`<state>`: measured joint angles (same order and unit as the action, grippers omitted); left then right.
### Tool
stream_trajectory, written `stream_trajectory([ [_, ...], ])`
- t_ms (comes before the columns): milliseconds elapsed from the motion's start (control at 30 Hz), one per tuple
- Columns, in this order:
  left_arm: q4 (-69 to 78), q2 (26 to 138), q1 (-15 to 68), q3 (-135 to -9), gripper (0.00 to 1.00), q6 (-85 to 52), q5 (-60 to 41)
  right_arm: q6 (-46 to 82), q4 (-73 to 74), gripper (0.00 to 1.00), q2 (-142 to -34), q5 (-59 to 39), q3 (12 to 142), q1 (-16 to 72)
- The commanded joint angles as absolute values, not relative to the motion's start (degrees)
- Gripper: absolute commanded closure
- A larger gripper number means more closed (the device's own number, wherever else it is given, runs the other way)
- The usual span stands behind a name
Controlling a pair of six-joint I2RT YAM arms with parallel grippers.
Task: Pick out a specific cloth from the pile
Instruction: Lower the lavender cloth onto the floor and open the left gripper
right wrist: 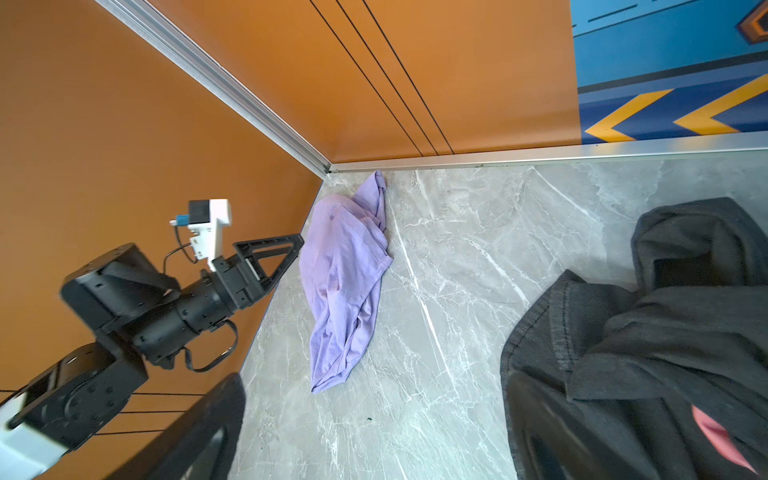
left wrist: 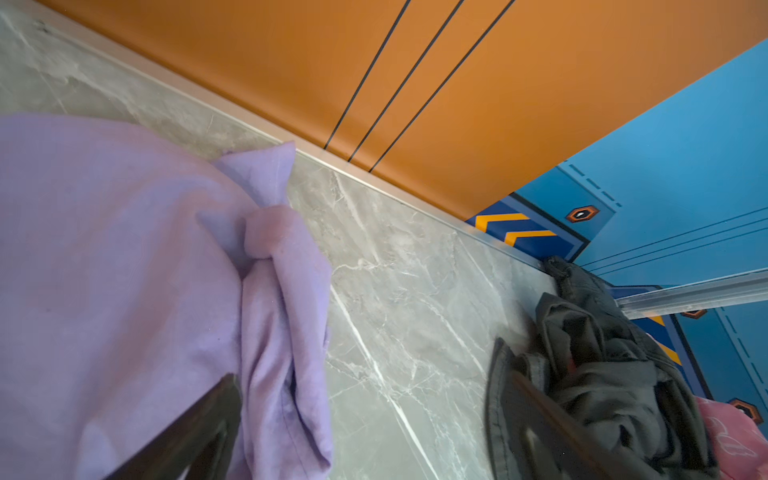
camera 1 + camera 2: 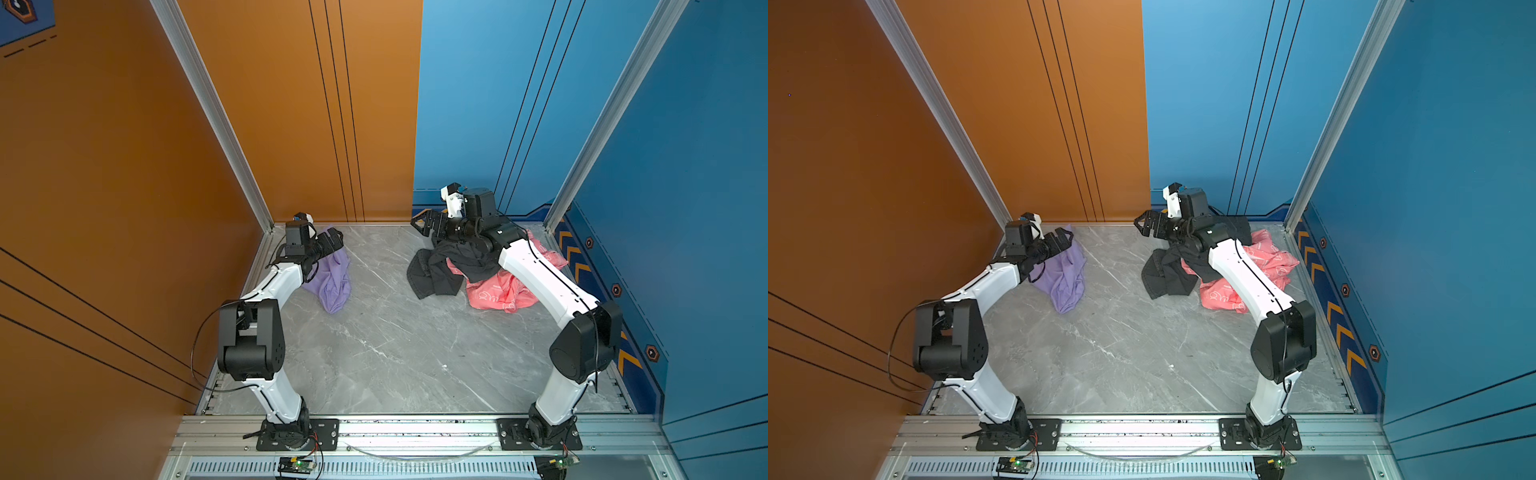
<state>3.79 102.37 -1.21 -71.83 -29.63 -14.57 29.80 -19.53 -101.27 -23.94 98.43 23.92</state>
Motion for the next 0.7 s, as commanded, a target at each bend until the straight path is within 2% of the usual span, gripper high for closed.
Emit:
stream_trajectory([
  [0, 0.94, 106.35, -1.07, -74.79, 0.02, -31.12, -17.53, 28.63, -20.42, 0.01, -98.28, -23.21, 96.5, 23.26],
  [267, 0.89, 113.71, 3.99, -80.31, 0.01, -30.52, -21.68, 28.65, -20.65, 0.01, -97.2, -22.59, 95.23, 22.76],
  [667, -4.56, 119.23, 9.37, -78.92, 0.0, -28.7, -23.34, 28.71, -21.08, 0.01, -98.41, -23.14, 96.26, 22.41],
])
